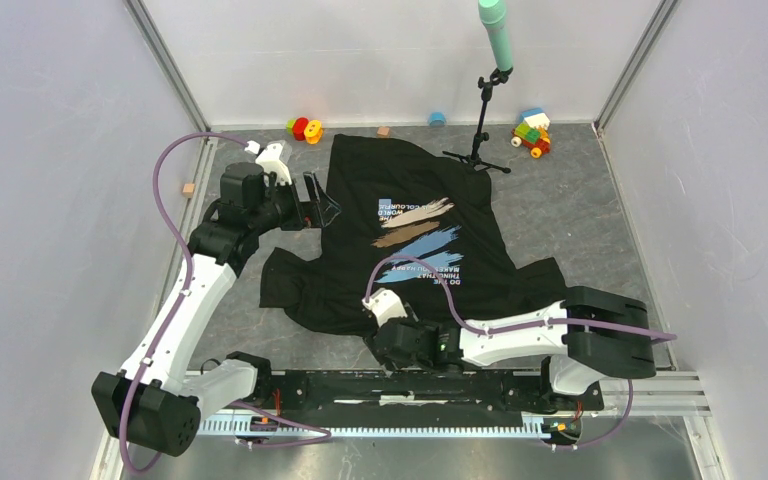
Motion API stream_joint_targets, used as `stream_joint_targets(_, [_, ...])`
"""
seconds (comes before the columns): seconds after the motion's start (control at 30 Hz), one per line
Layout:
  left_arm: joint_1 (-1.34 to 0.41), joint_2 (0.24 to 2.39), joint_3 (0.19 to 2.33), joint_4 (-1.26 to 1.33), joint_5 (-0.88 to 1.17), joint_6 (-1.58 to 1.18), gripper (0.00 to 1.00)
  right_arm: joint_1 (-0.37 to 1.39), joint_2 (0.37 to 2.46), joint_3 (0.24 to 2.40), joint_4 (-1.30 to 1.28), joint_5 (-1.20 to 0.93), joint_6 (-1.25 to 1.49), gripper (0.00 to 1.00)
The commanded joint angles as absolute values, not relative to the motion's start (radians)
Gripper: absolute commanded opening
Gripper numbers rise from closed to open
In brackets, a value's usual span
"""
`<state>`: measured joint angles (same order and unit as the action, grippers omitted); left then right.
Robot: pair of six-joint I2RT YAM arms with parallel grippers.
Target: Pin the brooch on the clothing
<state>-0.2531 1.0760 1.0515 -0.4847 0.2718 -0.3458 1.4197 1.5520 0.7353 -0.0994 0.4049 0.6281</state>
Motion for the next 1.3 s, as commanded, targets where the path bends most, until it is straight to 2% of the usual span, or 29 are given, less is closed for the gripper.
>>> stream_joint_targets(0.0, [-0.253, 1.07, 1.051, -0.469, 0.292, -0.324, 1.0, 1.439, 1.574, 0.776, -0.139, 0.449, 0.652, 0.74])
stream_joint_targets(0.5, [-0.253, 1.075, 1.049, -0.467, 0.302, -0.331, 1.0, 1.494, 1.592, 0.822, -0.177, 0.482, 0.662, 0.39])
stream_joint_targets(0.7, [-0.253, 1.072, 1.049, -0.466, 0.304, -0.333, 1.0, 1.504, 1.586, 0.818, -0.159, 0.478, 0.655, 0.29])
stream_joint_targets(0.8, [-0.253, 1.072, 1.048, -0.465, 0.304, -0.333, 1.0, 1.508, 1.582, 0.82, -0.156, 0.48, 0.652, 0.3])
stream_joint_targets(1.0, [-0.253, 1.075, 1.048, -0.465, 0.306, -0.333, 1.0, 1.524, 1.567, 0.827, -0.168, 0.499, 0.661, 0.51])
stream_joint_targets(1.27, [-0.253, 1.074, 1.046, -0.463, 0.311, -0.336, 1.0, 1.566, 1.566, 0.856, -0.229, 0.549, 0.684, 0.7])
